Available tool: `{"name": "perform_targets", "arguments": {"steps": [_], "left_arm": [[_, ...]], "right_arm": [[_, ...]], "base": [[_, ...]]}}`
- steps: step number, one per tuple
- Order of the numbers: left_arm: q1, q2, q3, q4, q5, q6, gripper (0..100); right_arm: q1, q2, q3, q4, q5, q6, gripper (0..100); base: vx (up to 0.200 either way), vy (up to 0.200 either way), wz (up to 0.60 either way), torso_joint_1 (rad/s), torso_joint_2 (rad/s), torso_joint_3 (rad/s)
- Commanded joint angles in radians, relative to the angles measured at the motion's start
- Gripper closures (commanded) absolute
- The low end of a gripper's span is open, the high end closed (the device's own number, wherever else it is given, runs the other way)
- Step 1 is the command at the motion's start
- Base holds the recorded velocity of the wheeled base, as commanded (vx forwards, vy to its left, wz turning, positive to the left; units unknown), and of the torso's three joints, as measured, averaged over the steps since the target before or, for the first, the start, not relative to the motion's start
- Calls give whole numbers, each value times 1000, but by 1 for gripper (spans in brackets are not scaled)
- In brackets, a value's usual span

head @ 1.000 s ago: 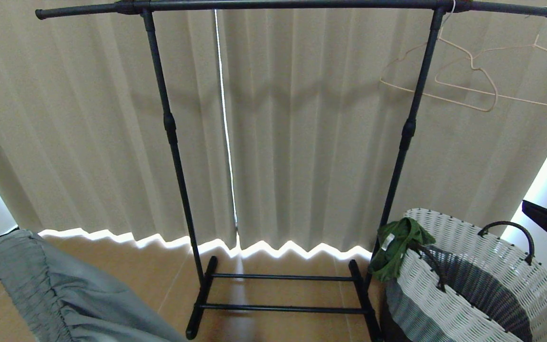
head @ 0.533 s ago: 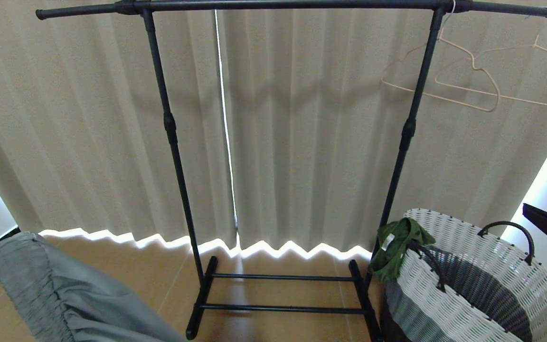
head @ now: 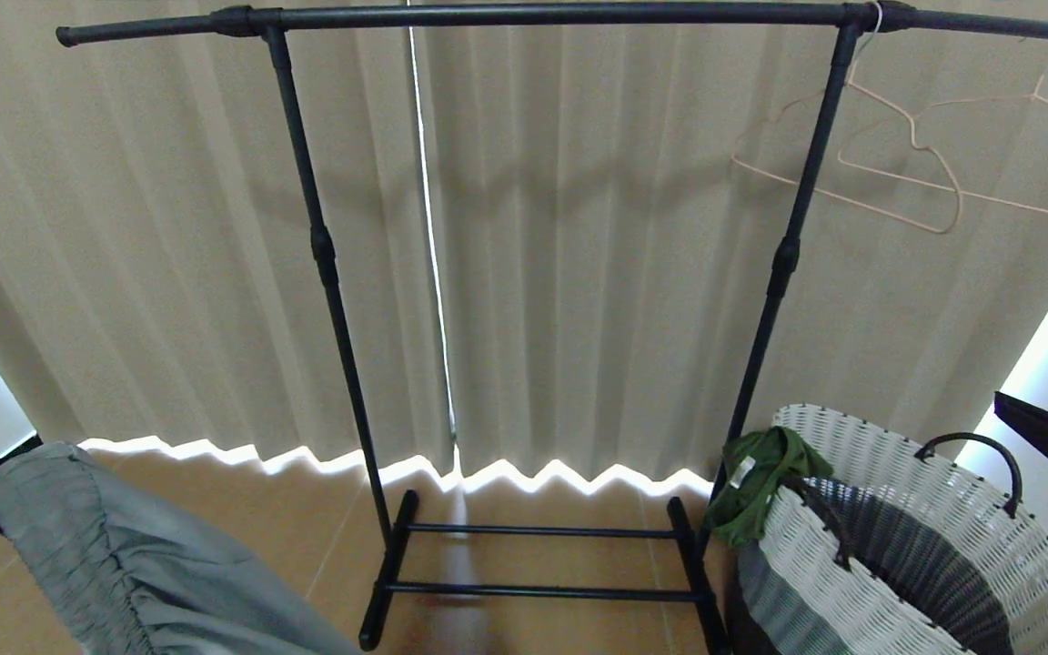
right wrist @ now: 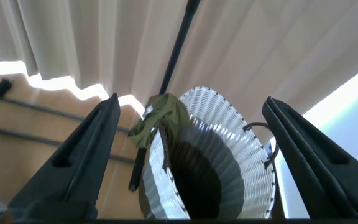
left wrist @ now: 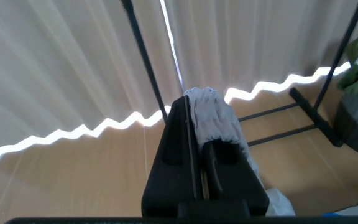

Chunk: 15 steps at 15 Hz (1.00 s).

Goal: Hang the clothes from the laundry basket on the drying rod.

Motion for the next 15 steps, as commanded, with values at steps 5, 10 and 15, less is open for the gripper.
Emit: {"name": "perform_targets", "arguments": {"steps": [5, 10, 15], "left_arm": [[0, 3, 1, -3, 0, 0, 100], [0, 3, 3, -3, 0, 0, 100], [0, -5, 18, -9, -3, 4, 100]], "right_arm": [[0, 2, -1, -5, 0, -1, 0], [0, 4, -1, -3, -2, -4, 0], [0, 62, 5, -3, -2, -4, 0]], "base": [[0, 0, 0, 126, -517, -321], [0, 0, 0, 166, -470, -307], [0, 0, 0, 195, -480, -295]]}}
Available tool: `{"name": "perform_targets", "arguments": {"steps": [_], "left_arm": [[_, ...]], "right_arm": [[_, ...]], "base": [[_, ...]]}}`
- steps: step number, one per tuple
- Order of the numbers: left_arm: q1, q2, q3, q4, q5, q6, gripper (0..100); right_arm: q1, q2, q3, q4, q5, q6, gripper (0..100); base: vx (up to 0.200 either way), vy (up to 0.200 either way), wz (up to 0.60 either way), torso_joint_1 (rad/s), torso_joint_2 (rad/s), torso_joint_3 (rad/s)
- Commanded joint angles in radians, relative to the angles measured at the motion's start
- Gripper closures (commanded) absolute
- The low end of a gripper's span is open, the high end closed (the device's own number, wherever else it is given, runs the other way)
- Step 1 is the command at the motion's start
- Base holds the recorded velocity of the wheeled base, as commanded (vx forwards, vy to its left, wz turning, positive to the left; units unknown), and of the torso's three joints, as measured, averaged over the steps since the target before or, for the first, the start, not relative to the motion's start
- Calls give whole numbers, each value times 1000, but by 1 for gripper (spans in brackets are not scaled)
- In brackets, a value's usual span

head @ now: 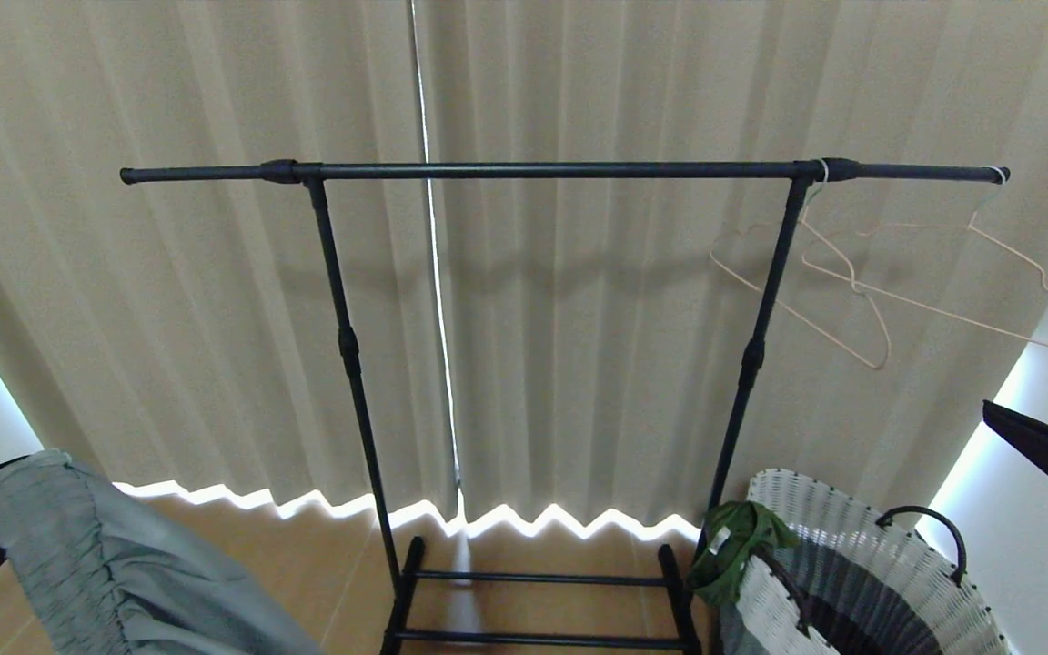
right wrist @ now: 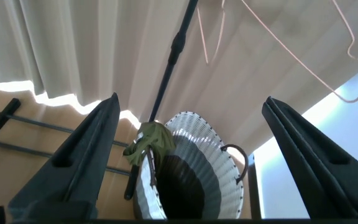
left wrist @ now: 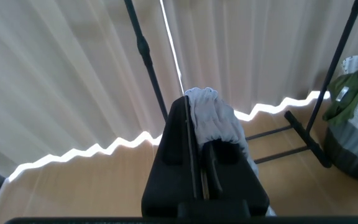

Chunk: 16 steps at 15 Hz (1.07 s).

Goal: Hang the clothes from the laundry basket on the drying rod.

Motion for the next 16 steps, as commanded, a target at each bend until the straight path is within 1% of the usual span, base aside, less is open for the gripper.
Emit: {"name": "perform_targets", "arguments": {"steps": [1, 5, 8, 16], "left_arm": [[2, -16, 5, -1, 0, -1, 100], [0, -36, 11, -5, 0, 1, 100], [-2, -39, 14, -21, -26, -1, 100], [-2, -33, 18, -18, -28, 4, 100]], "right_arm": [[0, 35, -5, 1, 2, 1, 0], [0, 55, -6, 4, 3, 1, 0], [0, 74, -8, 4, 2, 1, 0], [0, 84, -12, 4, -2, 1, 0]], "base": [[0, 0, 0, 203, -486, -271], [0, 0, 0, 62, -141, -83], [0, 0, 0, 0, 0, 0], [0, 0, 0, 0, 0, 0]]}}
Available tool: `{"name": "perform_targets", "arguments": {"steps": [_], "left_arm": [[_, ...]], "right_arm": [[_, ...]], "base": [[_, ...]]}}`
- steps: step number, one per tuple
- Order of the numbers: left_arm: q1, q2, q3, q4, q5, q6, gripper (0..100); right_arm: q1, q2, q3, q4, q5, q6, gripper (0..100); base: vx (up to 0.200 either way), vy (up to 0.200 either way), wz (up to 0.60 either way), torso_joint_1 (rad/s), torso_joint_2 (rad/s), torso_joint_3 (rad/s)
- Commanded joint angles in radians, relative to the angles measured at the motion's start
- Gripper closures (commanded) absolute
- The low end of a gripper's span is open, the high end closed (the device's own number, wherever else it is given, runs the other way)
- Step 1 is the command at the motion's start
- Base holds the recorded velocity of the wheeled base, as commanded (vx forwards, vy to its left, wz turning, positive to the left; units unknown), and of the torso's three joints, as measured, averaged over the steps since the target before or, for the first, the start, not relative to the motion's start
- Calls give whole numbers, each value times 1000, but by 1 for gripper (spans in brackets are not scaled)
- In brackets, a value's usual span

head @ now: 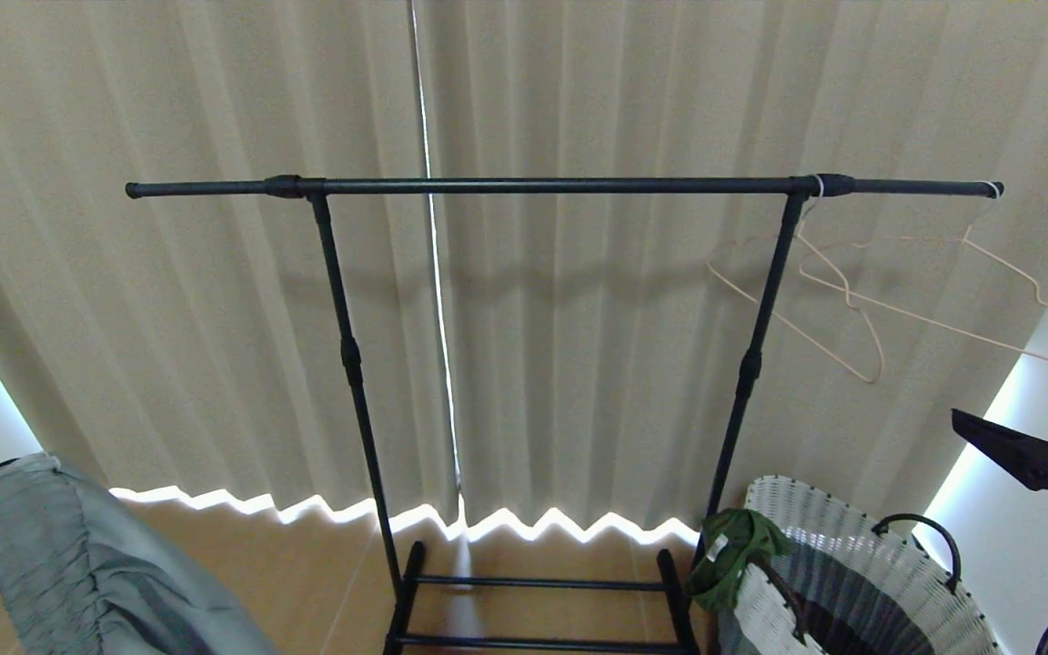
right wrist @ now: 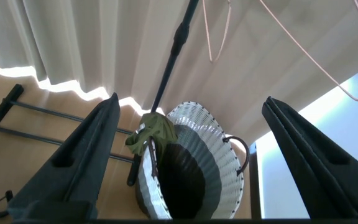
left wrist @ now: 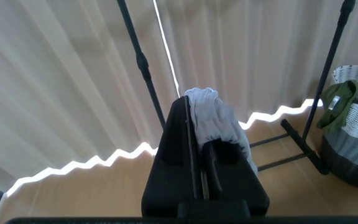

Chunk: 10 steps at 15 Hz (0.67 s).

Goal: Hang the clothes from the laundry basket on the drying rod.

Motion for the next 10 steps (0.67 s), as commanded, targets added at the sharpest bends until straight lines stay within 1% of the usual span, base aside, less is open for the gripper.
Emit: {"name": "perform_targets", "arguments": {"steps": [1, 2, 10], "left_arm": [[-2, 4, 1, 2, 0, 0, 100], [-2, 4, 7, 0, 0, 0, 100], [-2, 1, 10, -1, 0, 0, 100]], "right_arm": [[0, 4, 1, -1, 1, 0, 0], [0, 4, -1, -3, 1, 0, 0], [0, 2, -2, -4, -1, 0, 0]], "base": [[0, 0, 0, 0, 0, 0], [0, 0, 0, 0, 0, 0], [0, -200, 0, 3, 1, -2]]}}
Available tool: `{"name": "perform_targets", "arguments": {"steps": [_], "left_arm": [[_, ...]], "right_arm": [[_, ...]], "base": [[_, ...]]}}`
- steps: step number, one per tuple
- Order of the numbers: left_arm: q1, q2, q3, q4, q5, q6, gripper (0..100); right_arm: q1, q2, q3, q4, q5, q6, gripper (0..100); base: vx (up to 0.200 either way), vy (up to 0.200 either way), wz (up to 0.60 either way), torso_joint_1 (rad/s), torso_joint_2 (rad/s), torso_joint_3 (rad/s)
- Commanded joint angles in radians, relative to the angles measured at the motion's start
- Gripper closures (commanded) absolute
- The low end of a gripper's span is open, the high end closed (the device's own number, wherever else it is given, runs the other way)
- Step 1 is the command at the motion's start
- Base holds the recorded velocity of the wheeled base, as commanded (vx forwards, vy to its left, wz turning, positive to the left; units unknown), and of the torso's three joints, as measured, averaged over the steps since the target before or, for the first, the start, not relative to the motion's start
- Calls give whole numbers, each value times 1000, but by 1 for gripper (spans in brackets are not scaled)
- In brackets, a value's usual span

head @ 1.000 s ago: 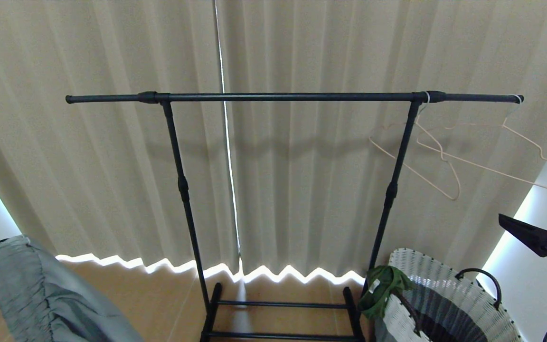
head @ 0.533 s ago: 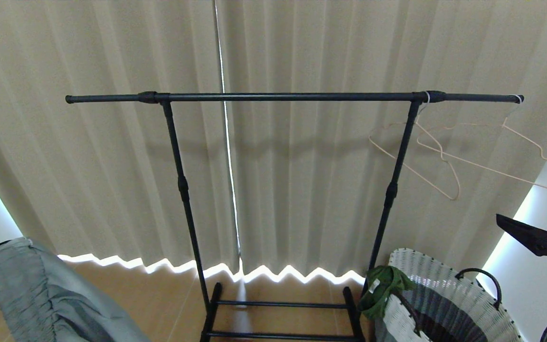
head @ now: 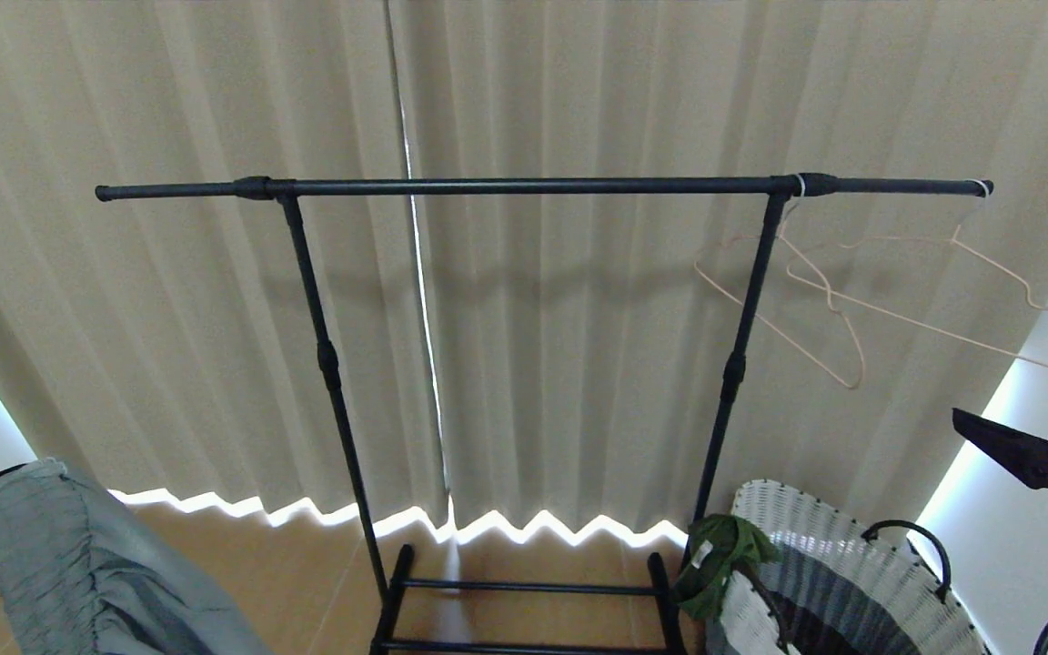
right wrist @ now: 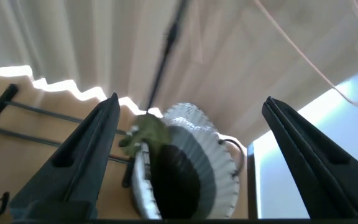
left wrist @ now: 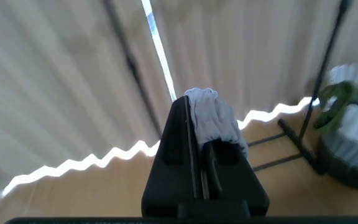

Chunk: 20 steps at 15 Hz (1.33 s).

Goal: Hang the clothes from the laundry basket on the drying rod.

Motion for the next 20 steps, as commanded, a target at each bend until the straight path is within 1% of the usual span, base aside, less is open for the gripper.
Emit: {"name": "perform_targets", "arguments": {"steps": [1, 9, 10, 14, 15, 20], "left_arm": [[0, 0, 0, 1, 0, 1, 100], [0, 1, 0, 1, 0, 1, 100], [0, 1, 0, 1, 0, 1, 100], [0, 0, 0, -1, -1, 2, 100], [0, 0, 0, -1, -1, 1, 100], [0, 4, -3, 1, -1, -1, 100]], "right_arm": [[2, -1, -1, -1, 1, 0, 0], [-1, -2, -7, -3, -2, 1, 0], [-26, -2, -12, -3, -4, 1, 0], [-133, -2, -18, 2, 2, 1, 0], [-147, -1, -18, 3, 4, 1, 0], [-152, -1, -16, 5, 4, 1, 0]], "base": [[0, -200, 0, 2, 2, 2], [0, -200, 0, 2, 2, 0], [0, -200, 0, -2, -2, -2], [0, 0, 0, 0, 0, 0], [0, 0, 0, 0, 0, 0], [0, 0, 0, 0, 0, 0]]}}
